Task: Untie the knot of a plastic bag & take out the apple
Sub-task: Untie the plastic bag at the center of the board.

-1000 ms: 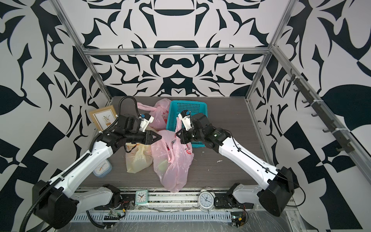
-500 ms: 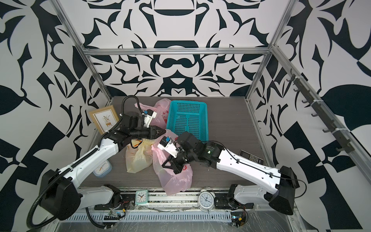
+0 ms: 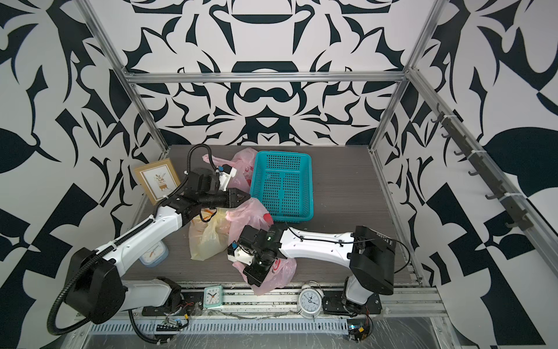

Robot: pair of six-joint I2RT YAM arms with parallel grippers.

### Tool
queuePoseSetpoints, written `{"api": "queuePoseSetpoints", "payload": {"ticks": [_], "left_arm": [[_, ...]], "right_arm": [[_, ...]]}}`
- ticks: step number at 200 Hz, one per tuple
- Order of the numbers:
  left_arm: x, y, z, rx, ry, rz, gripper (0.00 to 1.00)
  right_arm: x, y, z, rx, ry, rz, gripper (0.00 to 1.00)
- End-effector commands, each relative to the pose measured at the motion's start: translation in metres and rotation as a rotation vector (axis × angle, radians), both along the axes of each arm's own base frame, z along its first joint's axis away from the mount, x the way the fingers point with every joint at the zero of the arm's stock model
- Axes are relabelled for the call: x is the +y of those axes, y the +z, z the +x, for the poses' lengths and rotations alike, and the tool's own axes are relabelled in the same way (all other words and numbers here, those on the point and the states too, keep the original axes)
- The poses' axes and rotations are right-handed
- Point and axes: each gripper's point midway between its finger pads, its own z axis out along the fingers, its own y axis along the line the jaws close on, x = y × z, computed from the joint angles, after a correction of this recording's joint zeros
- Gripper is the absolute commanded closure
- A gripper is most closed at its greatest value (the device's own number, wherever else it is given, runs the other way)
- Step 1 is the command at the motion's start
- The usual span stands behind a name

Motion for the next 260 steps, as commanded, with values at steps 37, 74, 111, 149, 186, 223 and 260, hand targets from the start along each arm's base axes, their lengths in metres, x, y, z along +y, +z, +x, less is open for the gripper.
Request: {"api": "queuePoseSetpoints", "payload": {"ticks": [37,74,111,149,186,223,260], "left_arm": [[0.025,0.011,-0.032,-0.006,0.030,0.061,0.60],[0.040,0.007,-0.061,0.040,0.058,0.071,0.36],[0.047,-0.016,-0.086,0.117,0.097,0.100,0.30],[0.029,-0.036,-0.107,0.131,0.096,0.191,0.22],[0.013,-0.050,-0.100,0.160,0.145,0.161,0.16],[0.008,-0.055,-0.096,0.161,0.192,0.148,0.09],[-0.006,-0.059,-0.095,0.182,0.189,0.120,0.08]], "right_arm": [[-0.009,0.136,0.025,-0.303,-0.077,0.379,0.45],[-0.056,0.203,0.059,-0.563,-0.291,0.501,0.34],[-0.123,0.215,0.115,-0.822,-0.645,0.363,0.32],[-0.157,0.183,0.147,-0.742,-0.803,0.209,0.32],[-0.142,0.131,0.162,-0.522,-0.743,0.115,0.32],[-0.097,0.117,0.158,-0.374,-0.600,0.202,0.32],[-0.083,0.100,0.156,-0.301,-0.548,0.198,0.32]]}}
